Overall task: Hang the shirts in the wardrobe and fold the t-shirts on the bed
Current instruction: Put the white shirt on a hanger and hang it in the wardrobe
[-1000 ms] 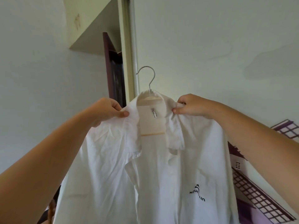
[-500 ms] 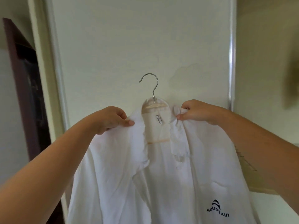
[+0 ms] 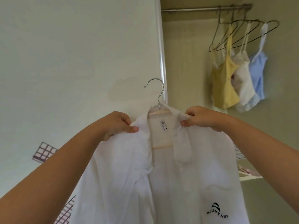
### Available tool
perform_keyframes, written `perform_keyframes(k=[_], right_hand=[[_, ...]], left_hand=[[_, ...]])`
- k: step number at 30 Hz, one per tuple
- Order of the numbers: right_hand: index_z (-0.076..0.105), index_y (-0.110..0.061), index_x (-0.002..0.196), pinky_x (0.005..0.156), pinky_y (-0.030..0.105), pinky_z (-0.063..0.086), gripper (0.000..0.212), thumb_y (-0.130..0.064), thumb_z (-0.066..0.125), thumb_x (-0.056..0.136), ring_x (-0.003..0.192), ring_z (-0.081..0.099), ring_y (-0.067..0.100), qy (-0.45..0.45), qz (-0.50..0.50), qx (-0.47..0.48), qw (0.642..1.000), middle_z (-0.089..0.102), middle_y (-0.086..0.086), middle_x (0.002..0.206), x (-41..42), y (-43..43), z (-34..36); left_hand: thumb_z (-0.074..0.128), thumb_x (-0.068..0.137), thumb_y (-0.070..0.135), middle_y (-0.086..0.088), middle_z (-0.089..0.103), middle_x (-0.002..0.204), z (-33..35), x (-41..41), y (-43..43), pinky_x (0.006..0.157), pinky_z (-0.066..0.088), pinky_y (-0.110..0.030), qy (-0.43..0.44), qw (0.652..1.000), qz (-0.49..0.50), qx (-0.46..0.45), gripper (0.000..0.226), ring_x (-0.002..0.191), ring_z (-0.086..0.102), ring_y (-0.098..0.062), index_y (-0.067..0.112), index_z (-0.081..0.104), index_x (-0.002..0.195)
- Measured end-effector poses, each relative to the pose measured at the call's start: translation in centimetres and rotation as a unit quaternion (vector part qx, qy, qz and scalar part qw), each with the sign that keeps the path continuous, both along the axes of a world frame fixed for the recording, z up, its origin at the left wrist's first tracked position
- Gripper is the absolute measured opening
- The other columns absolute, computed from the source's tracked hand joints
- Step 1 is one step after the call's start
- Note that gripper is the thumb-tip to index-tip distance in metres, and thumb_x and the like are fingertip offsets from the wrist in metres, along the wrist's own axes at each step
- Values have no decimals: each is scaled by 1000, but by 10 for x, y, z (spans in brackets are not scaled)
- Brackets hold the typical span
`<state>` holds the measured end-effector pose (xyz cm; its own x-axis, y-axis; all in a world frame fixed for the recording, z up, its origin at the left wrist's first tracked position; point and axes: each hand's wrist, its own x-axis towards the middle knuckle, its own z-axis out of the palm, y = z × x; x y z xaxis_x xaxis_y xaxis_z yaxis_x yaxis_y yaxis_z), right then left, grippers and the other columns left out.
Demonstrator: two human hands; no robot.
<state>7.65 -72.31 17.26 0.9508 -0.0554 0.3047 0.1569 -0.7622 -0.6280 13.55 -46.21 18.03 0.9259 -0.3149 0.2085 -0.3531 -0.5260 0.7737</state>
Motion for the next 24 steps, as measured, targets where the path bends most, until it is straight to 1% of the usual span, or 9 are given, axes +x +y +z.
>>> perform_keyframes(k=[2,6,9,10,13,15,17,20,24], right_hand=[[46,-14,69,55,23,24,26,-17,65,86,64,36,10,-4,-20,1,1000,41,-2,73,-8,-18,1],[45,-15,68,56,25,25,27,-18,66,86,66,37,11,-7,-58,2,998,42,-2,74,-20,-54,4],[44,-15,69,56,24,26,28,-18,64,87,65,36,11,-23,-77,6,997,42,-2,74,-30,-82,8],[43,-15,70,55,24,26,28,-18,64,88,65,36,11,-29,-83,5,996,42,-2,74,-32,-93,9],[45,-12,72,56,24,26,26,-19,64,87,69,38,13,-39,-102,6,994,42,0,77,-35,-125,11],[46,-9,79,57,24,26,24,-20,65,87,72,38,15,-50,-116,7,992,43,3,82,-36,-148,13],[46,-7,84,57,24,26,23,-20,65,87,71,37,15,-61,-125,3,990,42,6,86,-38,-169,13],[47,-7,86,58,25,26,22,-20,65,87,72,37,15,-63,-134,-6,989,42,8,87,-42,-201,13],[52,-8,83,58,24,30,23,-25,68,85,67,41,12,-62,-148,-24,987,47,3,81,-47,-242,15]], left_hand=[[77,76,11,1,36,56,0,0,-22,41,21,-18,-19,1000,-11,1,37,49,29,-13,13,44,59],[77,77,12,-2,47,60,2,-2,-64,55,35,-24,-77,997,-27,2,30,57,43,-17,9,50,62],[75,79,15,-3,50,65,4,-6,-99,62,40,-30,-140,990,-29,9,26,63,47,-19,9,53,65],[74,80,16,-3,49,66,5,-7,-111,62,40,-30,-162,986,-29,12,25,64,46,-18,8,54,67],[69,84,20,0,46,67,4,-8,-147,56,34,-22,-231,972,-23,44,22,64,44,-15,6,56,74],[67,86,23,2,46,67,4,-9,-170,53,31,-21,-260,964,-19,58,24,63,43,-12,13,52,69],[65,87,24,4,46,67,4,-8,-192,53,30,-20,-278,958,-21,68,28,62,42,-8,19,47,66],[62,89,24,6,48,69,0,-3,-228,54,30,-18,-298,951,-33,76,28,63,42,-7,22,45,66],[60,90,21,4,47,67,-6,4,-270,53,29,-22,-303,952,-29,35,30,63,42,-12,22,44,65]])
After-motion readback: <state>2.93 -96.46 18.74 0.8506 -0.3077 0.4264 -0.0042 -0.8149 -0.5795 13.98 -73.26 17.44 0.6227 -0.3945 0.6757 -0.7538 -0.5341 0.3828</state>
